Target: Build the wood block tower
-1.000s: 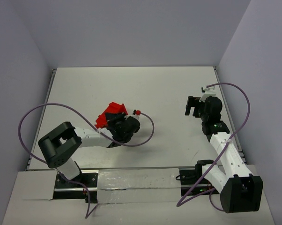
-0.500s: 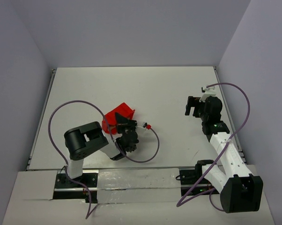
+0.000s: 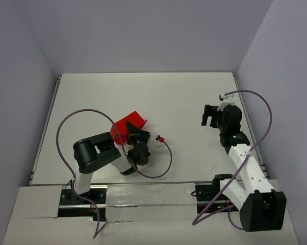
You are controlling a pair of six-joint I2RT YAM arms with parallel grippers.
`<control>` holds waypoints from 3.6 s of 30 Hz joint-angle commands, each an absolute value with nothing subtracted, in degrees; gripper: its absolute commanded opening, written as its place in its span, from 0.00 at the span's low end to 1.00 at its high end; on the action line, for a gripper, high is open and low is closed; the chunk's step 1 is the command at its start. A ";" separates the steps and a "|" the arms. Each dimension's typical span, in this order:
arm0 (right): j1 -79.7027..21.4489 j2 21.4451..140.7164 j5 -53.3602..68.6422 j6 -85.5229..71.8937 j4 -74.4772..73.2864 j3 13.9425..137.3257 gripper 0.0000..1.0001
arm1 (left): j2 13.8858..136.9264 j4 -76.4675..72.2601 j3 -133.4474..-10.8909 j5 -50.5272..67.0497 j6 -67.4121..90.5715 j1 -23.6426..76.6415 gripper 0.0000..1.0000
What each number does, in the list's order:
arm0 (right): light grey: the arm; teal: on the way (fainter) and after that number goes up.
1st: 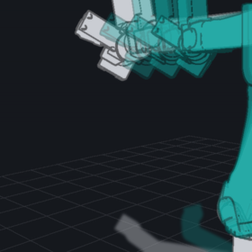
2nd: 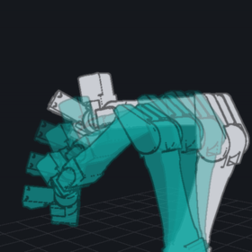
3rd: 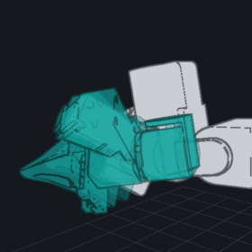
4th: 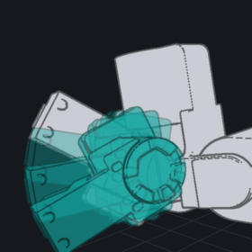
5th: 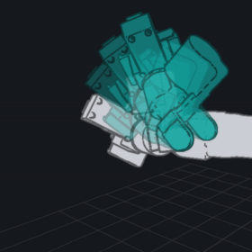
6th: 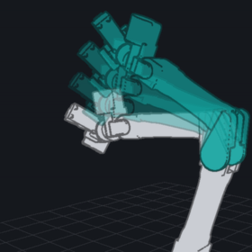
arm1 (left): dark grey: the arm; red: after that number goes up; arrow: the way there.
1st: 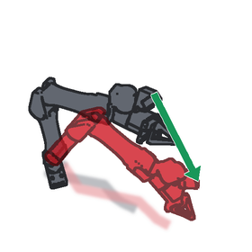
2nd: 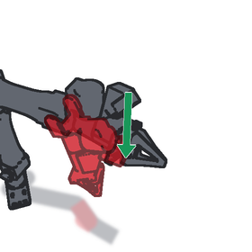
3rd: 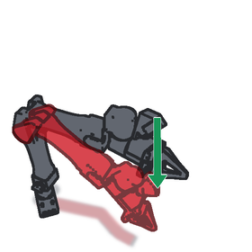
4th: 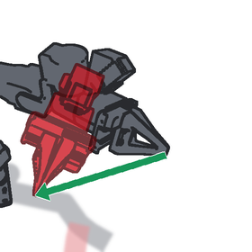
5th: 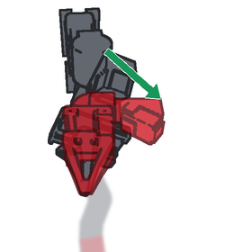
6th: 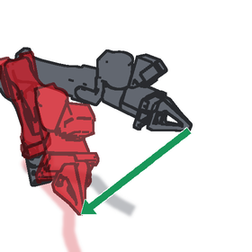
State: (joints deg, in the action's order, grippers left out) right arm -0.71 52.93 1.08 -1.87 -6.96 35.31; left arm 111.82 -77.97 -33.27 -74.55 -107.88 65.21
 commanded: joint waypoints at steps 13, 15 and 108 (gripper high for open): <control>-0.44 52.82 0.62 -1.58 -6.15 38.06 1.00 | 114.44 -106.61 -34.98 -72.69 -113.89 64.61 0.00; -0.35 52.76 0.62 -1.58 -6.07 37.97 1.00 | 114.06 -106.61 -34.70 -72.58 -114.26 64.16 0.00; -0.40 55.42 4.39 -0.83 -7.52 38.32 1.00 | 106.10 42.26 -95.73 14.73 -12.24 -13.60 0.00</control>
